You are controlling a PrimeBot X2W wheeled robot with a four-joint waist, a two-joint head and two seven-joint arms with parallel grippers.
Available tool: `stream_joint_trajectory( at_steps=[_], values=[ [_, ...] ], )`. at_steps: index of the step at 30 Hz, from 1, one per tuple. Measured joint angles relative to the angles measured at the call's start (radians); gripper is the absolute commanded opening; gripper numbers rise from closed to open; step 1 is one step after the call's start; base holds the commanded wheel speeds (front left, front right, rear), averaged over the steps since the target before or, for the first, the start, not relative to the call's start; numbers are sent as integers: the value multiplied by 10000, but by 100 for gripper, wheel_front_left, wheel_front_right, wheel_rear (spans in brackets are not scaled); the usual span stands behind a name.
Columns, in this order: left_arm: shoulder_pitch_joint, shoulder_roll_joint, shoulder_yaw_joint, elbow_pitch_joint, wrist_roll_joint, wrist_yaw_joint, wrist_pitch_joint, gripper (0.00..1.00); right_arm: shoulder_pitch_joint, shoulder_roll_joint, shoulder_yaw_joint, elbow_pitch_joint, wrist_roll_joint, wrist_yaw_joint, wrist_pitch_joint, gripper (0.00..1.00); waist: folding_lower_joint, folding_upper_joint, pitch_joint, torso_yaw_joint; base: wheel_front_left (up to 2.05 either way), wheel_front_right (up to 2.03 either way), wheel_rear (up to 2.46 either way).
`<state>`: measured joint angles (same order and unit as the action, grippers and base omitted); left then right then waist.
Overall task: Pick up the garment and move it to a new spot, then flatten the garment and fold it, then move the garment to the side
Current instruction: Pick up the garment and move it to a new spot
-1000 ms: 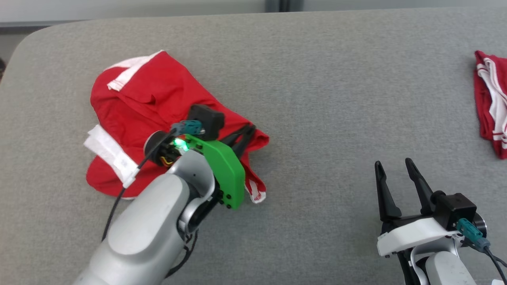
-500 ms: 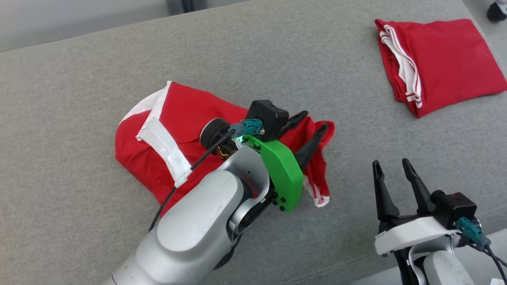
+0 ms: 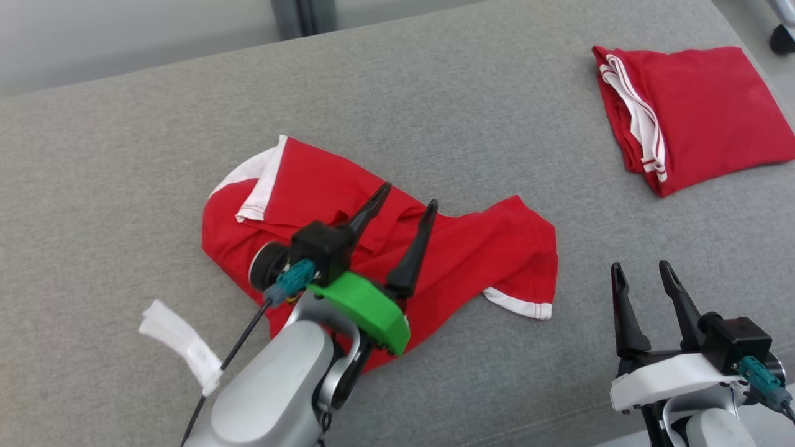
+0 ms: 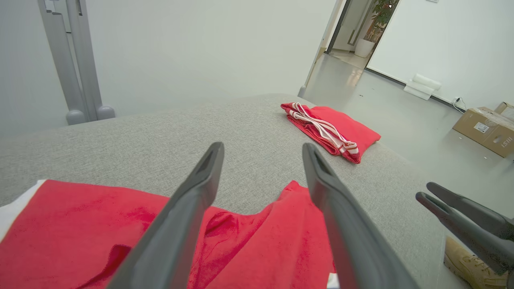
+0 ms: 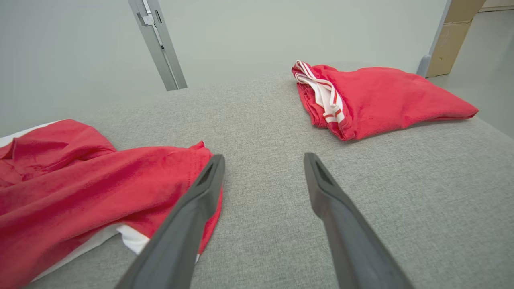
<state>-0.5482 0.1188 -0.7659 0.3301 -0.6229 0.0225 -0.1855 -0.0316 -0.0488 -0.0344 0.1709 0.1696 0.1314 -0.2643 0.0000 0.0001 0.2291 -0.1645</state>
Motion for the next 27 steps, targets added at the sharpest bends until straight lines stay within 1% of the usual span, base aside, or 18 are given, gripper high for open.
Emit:
stream_joint_trajectory(
  at_steps=[4, 6, 8, 10, 15, 16, 19, 27],
  values=[
    [1049, 391, 357, -153, 61, 359, -552, 100, 332, -4, -247, -150, -247, 0, 0, 100, 0, 0, -357, 440, 0, 0, 0],
    [1603, 650, 606, -318, 242, 577, -706, 100, 504, -4, -355, -230, -416, 0, 0, 100, 0, 0, -548, 704, 0, 0, 0],
    [2149, 786, 941, -458, 278, 727, -727, 100, 635, -6, -464, -301, -510, 0, 0, 100, 0, 0, -718, 945, 0, 0, 0],
    [2822, 894, 1467, -882, 660, 830, -752, 100, 736, -2, -531, -360, -587, 0, 0, 100, 0, 0, -916, 1194, 0, 0, 0],
    [4763, 1045, 2955, -1511, 1340, 859, -767, 100, 1117, -2, -706, -414, -683, 0, 0, 100, 0, 0, -1440, 1685, 0, 0, 0],
    [5153, 1032, 3287, -1599, 1444, 823, -767, 100, 1181, -4, -748, -410, -683, 0, 0, 100, 0, 0, -1543, 1777, 0, 0, 0],
    [6067, 917, 4128, -1776, 1937, 516, -769, 100, 1421, -4, -777, -393, -683, 0, 0, 100, 0, 0, -1829, 2017, 0, 0, 0],
    [7603, 100, 6163, -2153, 3118, -815, -769, 100, 1843, -4, -769, -261, -681, 0, 0, 100, -1, 0, -2369, 2518, 0, 0, 0]
  ],
)
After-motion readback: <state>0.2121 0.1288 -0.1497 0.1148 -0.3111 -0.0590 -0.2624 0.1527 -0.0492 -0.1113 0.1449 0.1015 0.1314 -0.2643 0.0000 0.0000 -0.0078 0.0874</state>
